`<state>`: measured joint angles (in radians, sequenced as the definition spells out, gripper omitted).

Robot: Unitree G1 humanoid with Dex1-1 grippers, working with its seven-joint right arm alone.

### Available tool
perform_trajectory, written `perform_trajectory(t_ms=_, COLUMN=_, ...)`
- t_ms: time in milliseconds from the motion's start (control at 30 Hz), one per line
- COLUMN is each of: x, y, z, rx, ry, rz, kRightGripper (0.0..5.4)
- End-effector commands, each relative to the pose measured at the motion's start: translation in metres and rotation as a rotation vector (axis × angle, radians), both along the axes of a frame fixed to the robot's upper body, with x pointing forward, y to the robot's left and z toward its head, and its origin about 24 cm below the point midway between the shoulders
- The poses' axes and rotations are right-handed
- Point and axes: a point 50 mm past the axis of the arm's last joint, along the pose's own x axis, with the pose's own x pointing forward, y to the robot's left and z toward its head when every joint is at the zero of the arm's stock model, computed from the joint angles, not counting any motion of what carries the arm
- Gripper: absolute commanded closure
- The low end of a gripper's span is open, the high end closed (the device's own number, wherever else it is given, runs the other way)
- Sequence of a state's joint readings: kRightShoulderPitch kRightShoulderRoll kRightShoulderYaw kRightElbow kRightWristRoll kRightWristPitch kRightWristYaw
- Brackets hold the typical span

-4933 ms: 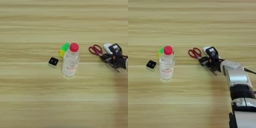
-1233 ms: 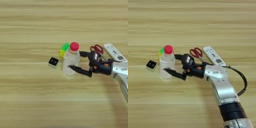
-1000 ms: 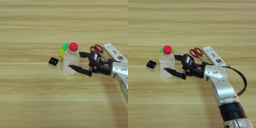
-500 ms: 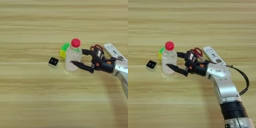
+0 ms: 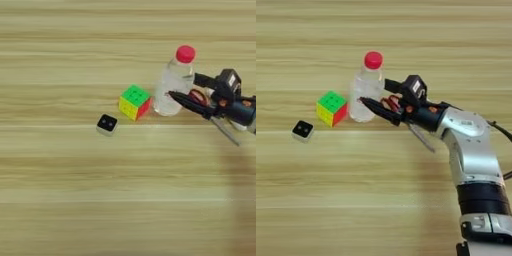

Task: Move the objects on the table

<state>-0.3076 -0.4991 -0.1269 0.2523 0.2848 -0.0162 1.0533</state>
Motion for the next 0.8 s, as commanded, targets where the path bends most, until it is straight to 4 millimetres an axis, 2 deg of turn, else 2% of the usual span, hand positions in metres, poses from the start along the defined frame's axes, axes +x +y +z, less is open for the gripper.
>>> perform_trajectory(t_ms=33, x=0.016, y=-0.006, z=0.037, rx=-0.016, ry=-0.168, rz=-0.035, kRightGripper=2.44)
perform_trajectory(t_ms=400, x=0.022, y=-0.012, z=0.017, rx=-0.047, ry=-0.118, rz=-0.066, kRightGripper=2.47)
perform_trajectory(t_ms=800, x=0.026, y=-0.021, z=0.006, rx=-0.072, ry=-0.095, rz=-0.098, kRightGripper=2.47)
